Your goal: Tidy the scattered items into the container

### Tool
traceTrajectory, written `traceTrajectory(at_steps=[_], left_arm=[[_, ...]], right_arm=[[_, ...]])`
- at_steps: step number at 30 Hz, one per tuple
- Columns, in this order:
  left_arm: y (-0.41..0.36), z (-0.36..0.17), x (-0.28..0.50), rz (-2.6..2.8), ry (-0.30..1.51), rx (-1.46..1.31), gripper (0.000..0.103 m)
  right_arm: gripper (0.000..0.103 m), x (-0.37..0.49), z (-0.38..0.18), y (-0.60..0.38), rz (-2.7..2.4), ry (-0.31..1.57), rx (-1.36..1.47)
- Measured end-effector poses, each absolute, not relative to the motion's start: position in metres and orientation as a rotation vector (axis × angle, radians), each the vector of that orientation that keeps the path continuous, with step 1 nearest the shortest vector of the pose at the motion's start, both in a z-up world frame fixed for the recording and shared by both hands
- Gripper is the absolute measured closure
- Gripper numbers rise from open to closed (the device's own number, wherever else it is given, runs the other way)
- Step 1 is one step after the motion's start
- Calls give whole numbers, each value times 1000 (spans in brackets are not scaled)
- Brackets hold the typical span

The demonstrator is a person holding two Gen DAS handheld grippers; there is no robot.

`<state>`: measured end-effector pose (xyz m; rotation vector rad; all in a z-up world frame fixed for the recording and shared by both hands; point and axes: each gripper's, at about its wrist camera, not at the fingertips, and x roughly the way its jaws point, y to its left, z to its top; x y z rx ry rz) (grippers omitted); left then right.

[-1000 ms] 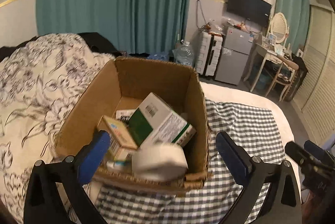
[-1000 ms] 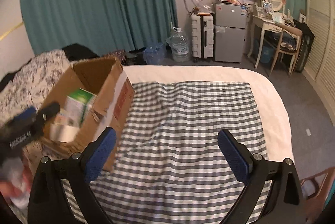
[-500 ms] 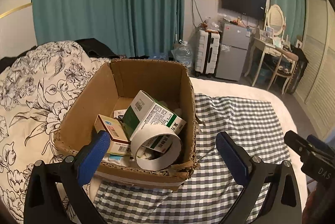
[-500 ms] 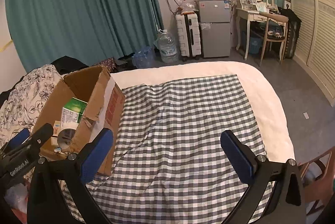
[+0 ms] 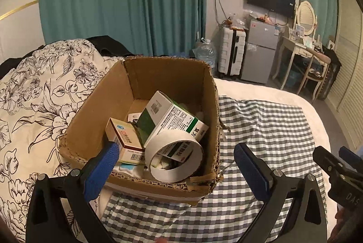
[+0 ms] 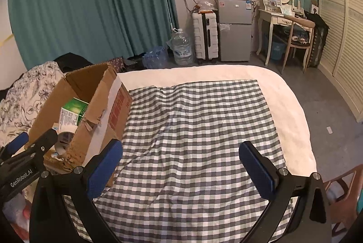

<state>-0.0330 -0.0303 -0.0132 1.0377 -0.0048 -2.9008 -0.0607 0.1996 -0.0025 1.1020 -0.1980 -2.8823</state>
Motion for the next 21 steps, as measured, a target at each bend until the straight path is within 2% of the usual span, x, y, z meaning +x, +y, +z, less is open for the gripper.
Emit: traceTrajectory(at_steps=[21], left_arm=[[-38, -19, -34, -2952, 143, 1093, 0]], right_arm=[[0, -57, 3, 194, -2913, -110, 1078]])
